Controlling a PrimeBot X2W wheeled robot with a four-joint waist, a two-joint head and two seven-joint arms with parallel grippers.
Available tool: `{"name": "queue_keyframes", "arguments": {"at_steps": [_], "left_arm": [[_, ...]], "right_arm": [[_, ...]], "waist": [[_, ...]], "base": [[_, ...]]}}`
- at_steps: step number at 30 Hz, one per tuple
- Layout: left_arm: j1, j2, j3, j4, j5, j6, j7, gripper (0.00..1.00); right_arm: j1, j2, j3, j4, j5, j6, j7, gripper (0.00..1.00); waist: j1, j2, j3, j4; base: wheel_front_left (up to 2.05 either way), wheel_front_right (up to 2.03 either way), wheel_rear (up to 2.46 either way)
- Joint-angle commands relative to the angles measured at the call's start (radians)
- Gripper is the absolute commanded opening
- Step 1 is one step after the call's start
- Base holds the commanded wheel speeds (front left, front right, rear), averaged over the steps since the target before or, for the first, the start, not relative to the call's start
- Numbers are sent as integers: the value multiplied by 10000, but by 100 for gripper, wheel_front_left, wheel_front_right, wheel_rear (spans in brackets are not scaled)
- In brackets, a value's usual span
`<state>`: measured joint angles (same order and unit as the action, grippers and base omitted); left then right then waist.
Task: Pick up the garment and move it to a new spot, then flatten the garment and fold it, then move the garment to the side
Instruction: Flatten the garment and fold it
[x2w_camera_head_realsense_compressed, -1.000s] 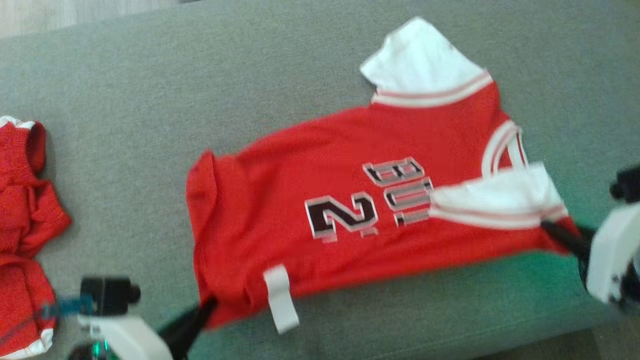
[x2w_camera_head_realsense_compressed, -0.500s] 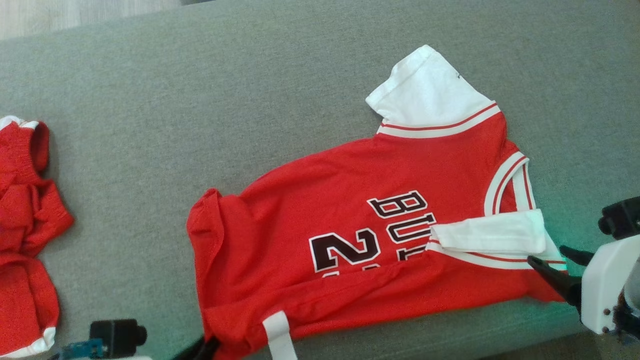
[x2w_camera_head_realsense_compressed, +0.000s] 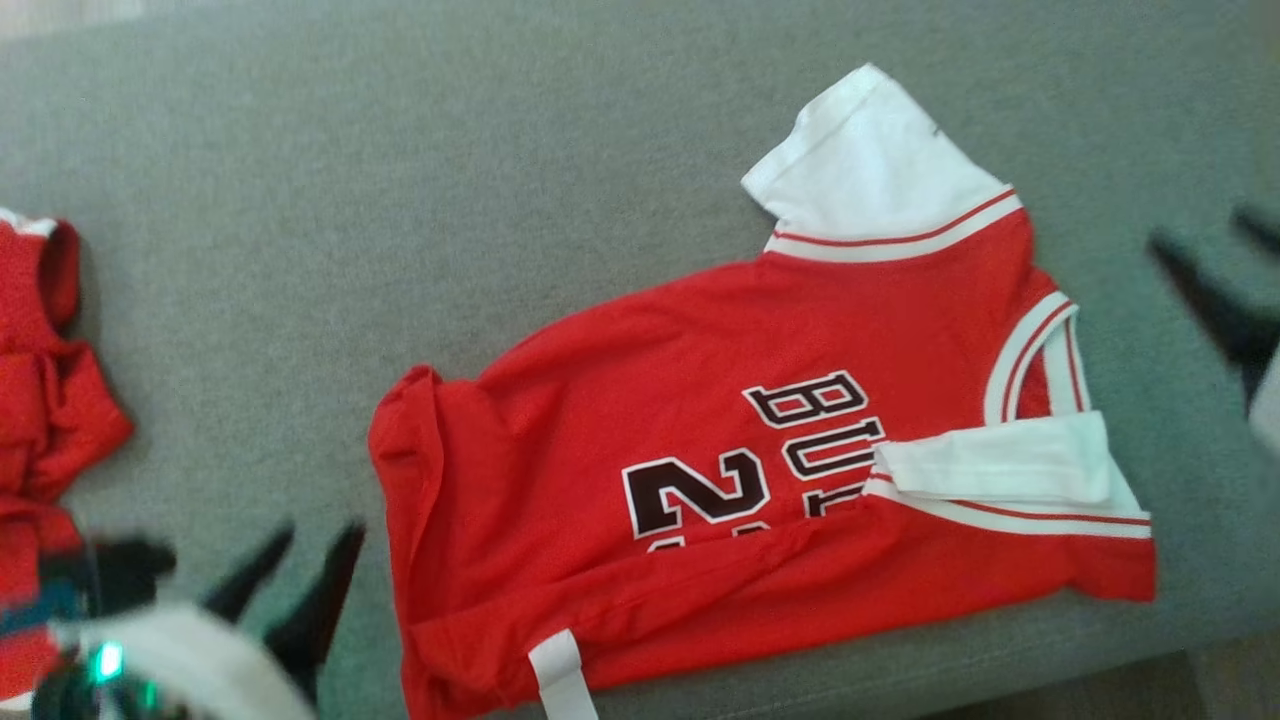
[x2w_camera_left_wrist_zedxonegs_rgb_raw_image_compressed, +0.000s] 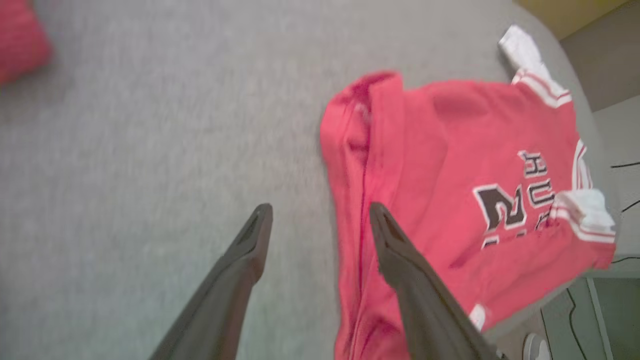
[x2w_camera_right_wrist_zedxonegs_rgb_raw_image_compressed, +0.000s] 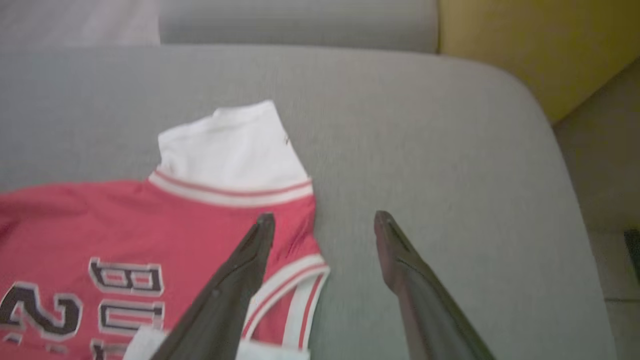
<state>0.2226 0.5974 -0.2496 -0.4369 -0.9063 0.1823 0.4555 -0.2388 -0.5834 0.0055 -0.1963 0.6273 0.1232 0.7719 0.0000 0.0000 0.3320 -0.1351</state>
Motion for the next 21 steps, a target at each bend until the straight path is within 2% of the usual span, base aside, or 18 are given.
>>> {"name": "queue_keyframes", "arguments": {"at_steps": [1, 5, 10, 11, 16, 21], "left_arm": [[-1238, 65, 370, -381, 174, 42, 47, 100], [-3295, -397, -360, 100, 710, 81, 441, 100], [-5197, -1146, -1511, 1087, 1331, -152, 856, 100], [-5197, -1146, -1511, 1087, 1331, -152, 856, 100], [-5894, -1684, -2245, 1629, 1474, -479, 1024, 100], [-5995, -1734, -2679, 1569, 1637, -614, 1233, 100]], "right_arm": [[-786, -35, 140, -89, -381, 75, -161, 100], [-2795, 909, 915, 1423, -1410, 75, -640, 100], [-4594, 1507, 1614, 3765, -2277, 75, -1412, 100], [-4594, 1507, 1614, 3765, -2277, 75, -1412, 100], [-5479, 1717, 2141, 5660, -2540, 75, -2099, 100], [-5882, 1802, 2618, 6774, -2352, 75, -2539, 100]], "waist": [[0, 0, 469, 176], [0, 0, 1165, 479], [0, 0, 1771, 1049], [0, 0, 1771, 1049], [0, 0, 1837, 1470], [0, 0, 1762, 1569]], "base": [[0, 0, 0], [0, 0, 0], [0, 0, 0], [0, 0, 0], [0, 0, 0], [0, 0, 0]]}}
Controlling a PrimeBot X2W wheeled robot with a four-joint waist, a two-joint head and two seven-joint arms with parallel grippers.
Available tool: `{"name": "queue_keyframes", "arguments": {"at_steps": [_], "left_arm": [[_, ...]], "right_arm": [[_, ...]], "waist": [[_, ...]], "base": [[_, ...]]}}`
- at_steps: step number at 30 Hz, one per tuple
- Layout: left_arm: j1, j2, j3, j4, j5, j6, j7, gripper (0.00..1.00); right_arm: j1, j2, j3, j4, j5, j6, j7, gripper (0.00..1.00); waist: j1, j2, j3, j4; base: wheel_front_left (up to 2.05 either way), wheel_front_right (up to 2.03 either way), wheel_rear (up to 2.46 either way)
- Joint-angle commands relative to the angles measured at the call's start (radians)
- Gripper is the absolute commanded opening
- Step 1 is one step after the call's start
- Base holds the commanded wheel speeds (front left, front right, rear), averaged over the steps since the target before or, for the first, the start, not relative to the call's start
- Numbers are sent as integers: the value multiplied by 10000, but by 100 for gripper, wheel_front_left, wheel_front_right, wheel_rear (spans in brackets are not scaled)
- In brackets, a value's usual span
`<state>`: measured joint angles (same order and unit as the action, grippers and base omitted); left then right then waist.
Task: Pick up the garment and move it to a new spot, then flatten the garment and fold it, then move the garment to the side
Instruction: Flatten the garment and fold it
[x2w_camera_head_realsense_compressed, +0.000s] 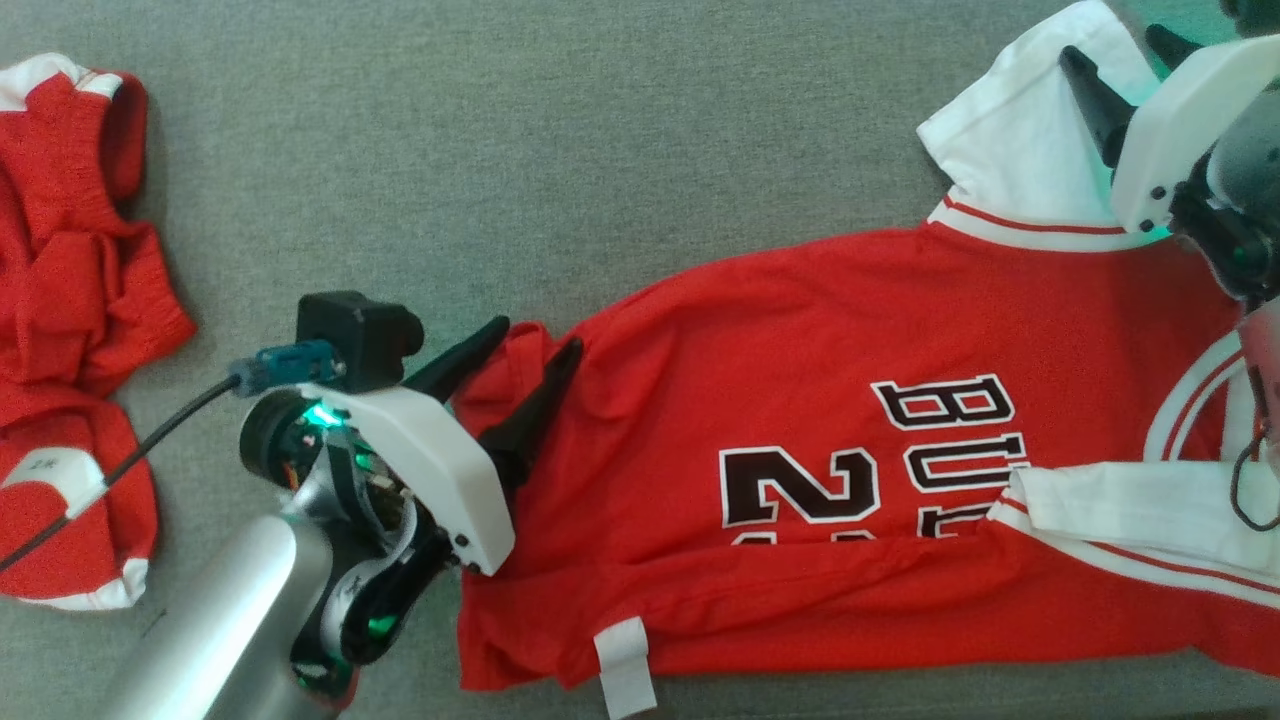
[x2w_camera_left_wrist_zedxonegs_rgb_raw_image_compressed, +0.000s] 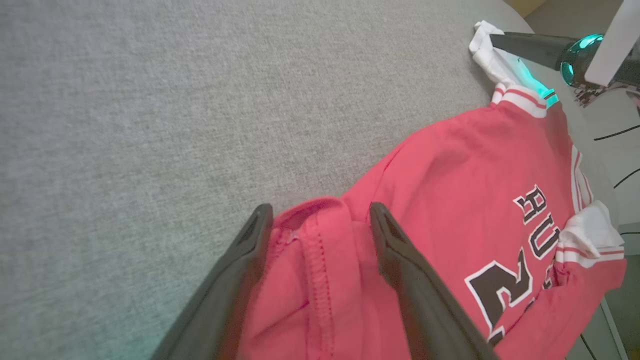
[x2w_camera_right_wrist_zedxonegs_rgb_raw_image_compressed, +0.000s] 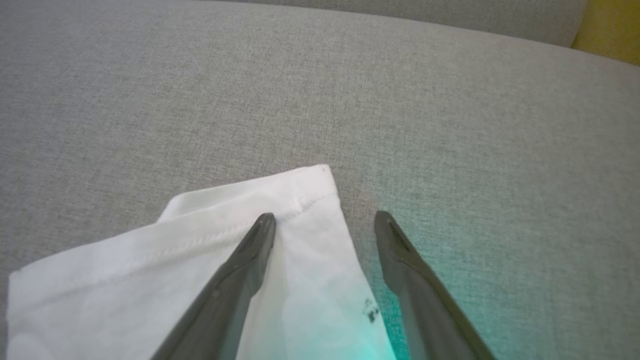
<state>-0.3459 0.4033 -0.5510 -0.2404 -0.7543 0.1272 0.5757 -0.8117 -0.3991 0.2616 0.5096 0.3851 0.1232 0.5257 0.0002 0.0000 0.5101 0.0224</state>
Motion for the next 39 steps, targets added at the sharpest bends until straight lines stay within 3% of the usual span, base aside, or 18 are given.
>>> {"name": "queue_keyframes", "arguments": {"at_steps": [1, 15, 16, 17, 18, 19, 30, 39], "left_arm": [[-292, 238, 286, -409, 137, -65, 86, 100], [80, 865, 114, -259, 403, -15, 384, 100], [89, 860, 98, -248, 401, -16, 385, 86], [87, 842, 78, -223, 406, -13, 378, 48], [80, 802, 57, -187, 396, -15, 364, 31], [67, 754, 45, -136, 378, -17, 341, 0], [-394, 323, 1133, 594, 134, 400, -822, 0], [-550, 230, 2060, 851, -270, 577, -1533, 0]], "right_arm": [[-201, -35, 158, -131, 114, 75, -151, 100], [-607, -146, 1458, 1076, 888, 75, -629, 100], [-619, -150, 1527, 1138, 922, 75, -661, 100], [-630, -137, 1630, 1201, 962, 75, -651, 100], [-641, -112, 1753, 1243, 1022, 75, -642, 45], [-663, -81, 1813, 1292, 1103, 75, -685, 0], [-1547, 92, 906, 1950, 1488, 75, -2549, 0], [-1778, 113, 468, 2056, 1531, 75, -3139, 0]], "waist": [[-2, 0, -35, -6], [-2, 0, -204, -170], [-2, 0, -201, -163], [-2, 0, -198, -158], [-2, 0, -205, -158], [-2, 0, -221, -163], [-2, 0, -435, -382], [-2, 0, -608, -664]], "base": [[0, 0, 0], [0, 0, 0], [0, 0, 0], [0, 0, 0], [0, 0, 0], [0, 0, 0], [0, 0, 0], [0, 0, 0]]}}
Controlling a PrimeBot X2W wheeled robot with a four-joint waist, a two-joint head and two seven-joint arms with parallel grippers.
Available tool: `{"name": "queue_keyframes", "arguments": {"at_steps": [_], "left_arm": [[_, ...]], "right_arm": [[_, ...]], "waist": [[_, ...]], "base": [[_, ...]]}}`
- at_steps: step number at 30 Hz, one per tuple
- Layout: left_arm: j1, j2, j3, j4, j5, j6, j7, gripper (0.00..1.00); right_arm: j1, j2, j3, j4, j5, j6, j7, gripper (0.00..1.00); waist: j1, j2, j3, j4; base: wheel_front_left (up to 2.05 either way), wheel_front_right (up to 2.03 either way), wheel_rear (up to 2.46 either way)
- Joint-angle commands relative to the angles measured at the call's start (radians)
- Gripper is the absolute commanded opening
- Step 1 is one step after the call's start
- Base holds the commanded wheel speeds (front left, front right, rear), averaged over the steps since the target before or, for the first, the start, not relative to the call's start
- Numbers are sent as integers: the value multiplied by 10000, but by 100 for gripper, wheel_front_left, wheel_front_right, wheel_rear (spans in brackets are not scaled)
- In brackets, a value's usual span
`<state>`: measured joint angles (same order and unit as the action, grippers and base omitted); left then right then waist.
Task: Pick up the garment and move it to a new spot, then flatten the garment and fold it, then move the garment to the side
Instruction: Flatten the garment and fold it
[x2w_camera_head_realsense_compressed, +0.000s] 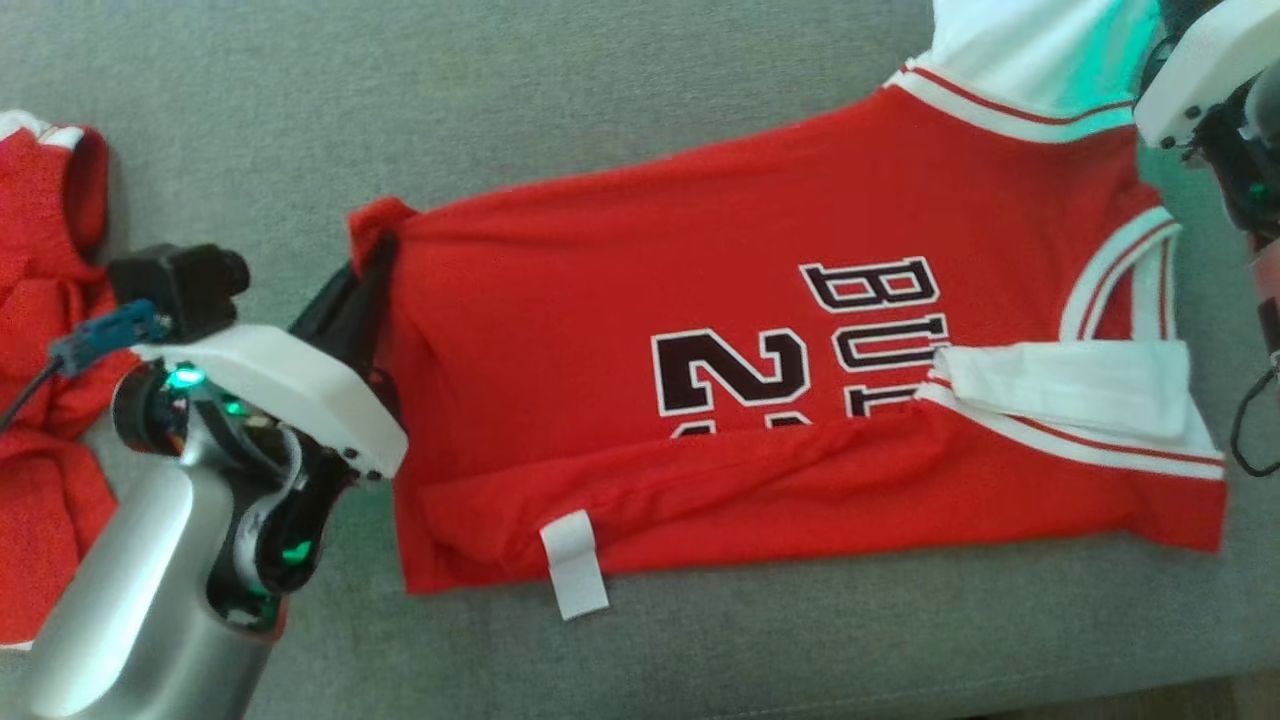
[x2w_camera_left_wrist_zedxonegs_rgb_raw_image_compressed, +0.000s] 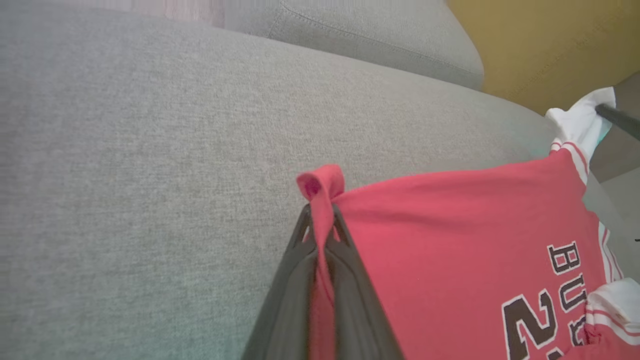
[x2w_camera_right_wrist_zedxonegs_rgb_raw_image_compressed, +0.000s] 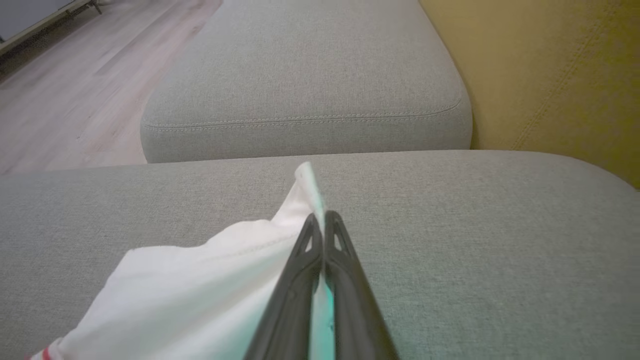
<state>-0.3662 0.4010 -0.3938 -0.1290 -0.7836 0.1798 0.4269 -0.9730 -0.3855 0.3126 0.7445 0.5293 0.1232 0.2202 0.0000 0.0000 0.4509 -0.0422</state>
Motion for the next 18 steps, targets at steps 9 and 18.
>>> {"name": "queue_keyframes", "arguments": {"at_steps": [9, 18], "left_arm": [[284, 43, 683, -462, -226, 139, -539, 0], [1720, -259, 643, -1280, -213, 91, -1617, 0]], "right_arm": [[1141, -159, 372, -1696, 664, 75, -289, 0], [4078, -617, 118, -4345, 1243, 75, -136, 0]], "waist": [[0, 0, -390, -465], [0, 0, -841, -825]], "base": [[0, 0, 0], [0, 0, 0]]}}
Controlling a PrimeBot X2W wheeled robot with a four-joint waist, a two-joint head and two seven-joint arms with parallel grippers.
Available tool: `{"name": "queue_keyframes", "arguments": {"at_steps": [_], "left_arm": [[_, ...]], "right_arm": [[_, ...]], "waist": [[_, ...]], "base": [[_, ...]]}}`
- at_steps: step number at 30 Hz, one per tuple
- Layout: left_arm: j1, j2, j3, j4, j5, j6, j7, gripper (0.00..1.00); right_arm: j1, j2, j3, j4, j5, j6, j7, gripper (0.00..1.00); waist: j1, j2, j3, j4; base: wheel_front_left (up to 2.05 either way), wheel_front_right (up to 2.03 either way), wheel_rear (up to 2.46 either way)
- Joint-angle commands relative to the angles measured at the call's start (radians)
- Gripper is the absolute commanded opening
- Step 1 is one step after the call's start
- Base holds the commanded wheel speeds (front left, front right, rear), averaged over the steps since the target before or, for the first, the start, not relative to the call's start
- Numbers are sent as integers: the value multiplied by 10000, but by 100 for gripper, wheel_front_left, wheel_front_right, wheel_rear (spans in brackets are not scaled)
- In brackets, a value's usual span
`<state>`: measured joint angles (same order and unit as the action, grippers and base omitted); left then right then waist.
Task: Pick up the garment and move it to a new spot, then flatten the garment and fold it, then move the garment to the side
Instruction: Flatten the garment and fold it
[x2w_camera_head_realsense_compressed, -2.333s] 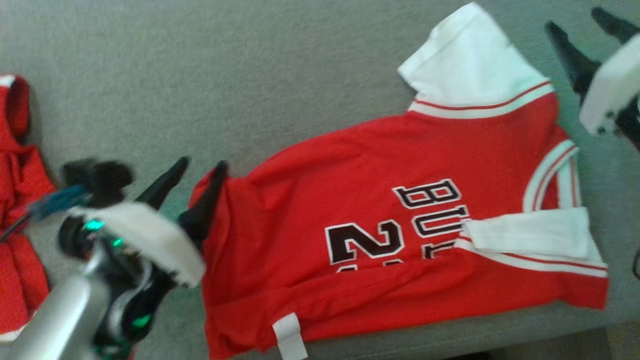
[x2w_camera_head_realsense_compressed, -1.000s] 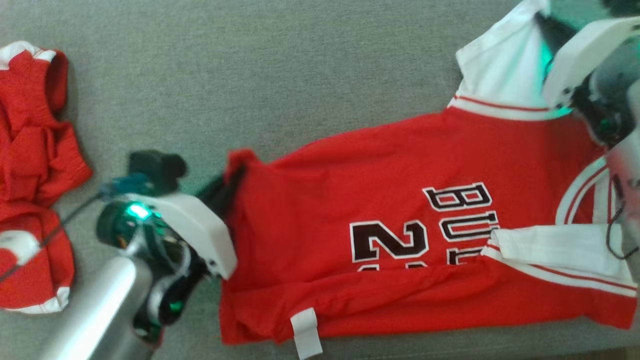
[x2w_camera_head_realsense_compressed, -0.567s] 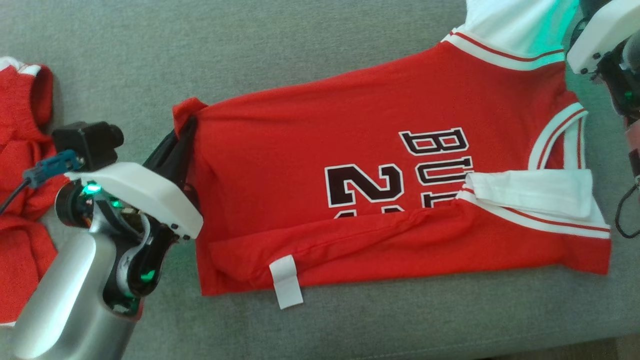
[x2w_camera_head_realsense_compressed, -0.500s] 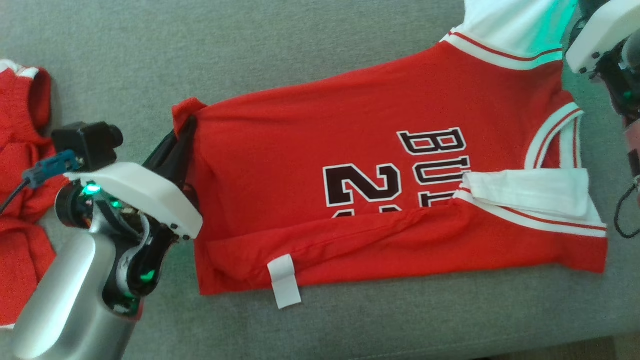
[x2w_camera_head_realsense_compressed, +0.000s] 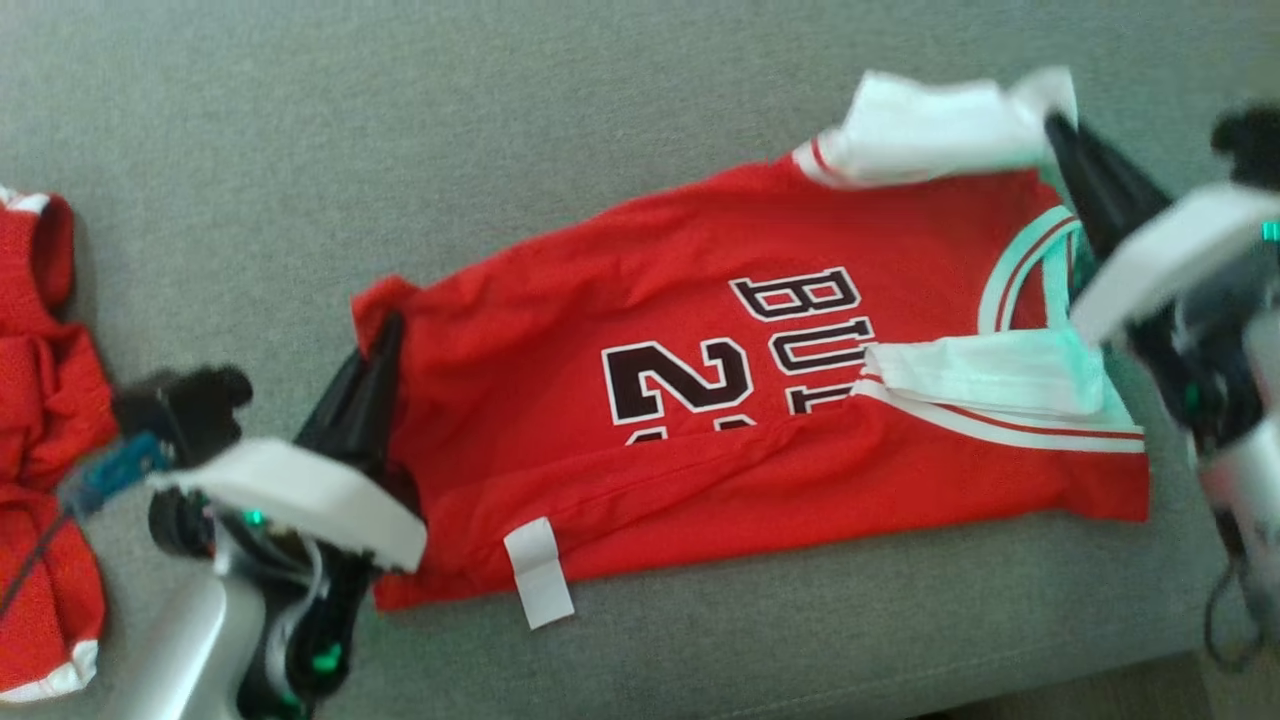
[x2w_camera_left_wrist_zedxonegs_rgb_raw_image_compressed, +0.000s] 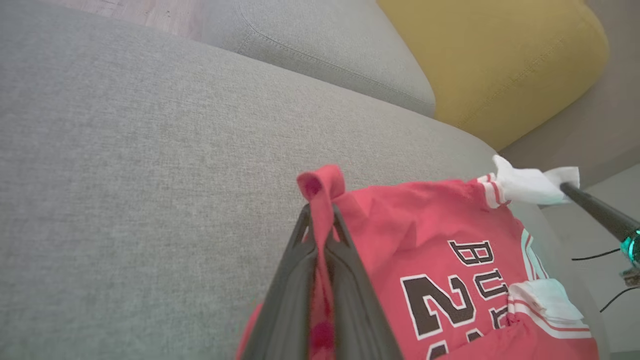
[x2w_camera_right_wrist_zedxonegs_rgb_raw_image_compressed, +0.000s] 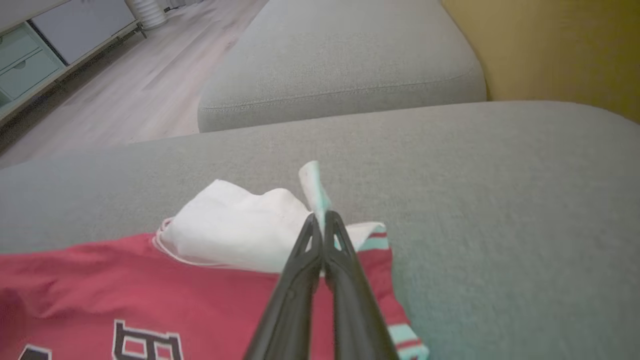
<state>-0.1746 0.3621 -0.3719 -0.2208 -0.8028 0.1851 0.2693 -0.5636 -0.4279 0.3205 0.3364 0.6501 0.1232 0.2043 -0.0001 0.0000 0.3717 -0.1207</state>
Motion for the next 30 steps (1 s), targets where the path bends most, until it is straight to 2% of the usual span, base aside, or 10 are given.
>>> {"name": "queue_keyframes", "arguments": {"at_steps": [1, 4, 10, 16, 22, 23, 24, 25, 26, 30], "left_arm": [[-22, 97, 437, -452, -23, 33, -181, 0], [486, 33, 433, -638, -26, 33, -495, 0], [1349, -83, 538, -1009, -135, 24, -1050, 0], [2054, -5, 477, -1063, -81, -6, -1313, 0], [2440, 52, 343, -989, -15, -34, -1396, 0], [2484, 76, 300, -919, 45, -31, -1409, 21], [2517, 82, 245, -822, 93, -32, -1414, 44], [2545, 66, 180, -709, 119, -43, -1419, 93], [2577, 75, 85, -566, 174, -52, -1390, 100], [2663, 318, -209, 30, 845, 104, -1450, 100]], "right_arm": [[353, -216, -92, -513, 23, 75, 79, 0], [1385, -221, -506, -1215, -160, 75, 255, 0], [2903, 226, -1236, -2411, -485, 75, 796, 0], [3588, 618, -1640, -3068, -820, 75, 1300, 0], [3964, 715, -1968, -3377, -960, 75, 1726, 0], [4024, 730, -2034, -3388, -1031, 75, 1835, 0], [4065, 720, -2041, -3422, -1137, 75, 1911, 16], [4114, 722, -2030, -3442, -1206, 75, 2002, 96], [4168, 727, -1987, -3440, -1227, 75, 2165, 100], [4221, 612, -1939, -3541, -1353, 75, 2646, 100]], "waist": [[1, 0, -92, -59], [1, 0, -213, -108], [1, 0, -403, -267], [1, 0, -560, -382], [1, 0, -677, -379], [1, 0, -692, -378], [1, 0, -708, -373], [1, 0, -722, -366], [1, 0, -730, -367], [1, 0, -718, -382]], "base": [[0, 0, 0], [0, 0, 0], [0, 0, 0], [0, 0, 0], [0, 0, 0], [0, 0, 0], [0, 0, 0], [0, 0, 0], [0, 0, 0], [0, 0, 0]]}}
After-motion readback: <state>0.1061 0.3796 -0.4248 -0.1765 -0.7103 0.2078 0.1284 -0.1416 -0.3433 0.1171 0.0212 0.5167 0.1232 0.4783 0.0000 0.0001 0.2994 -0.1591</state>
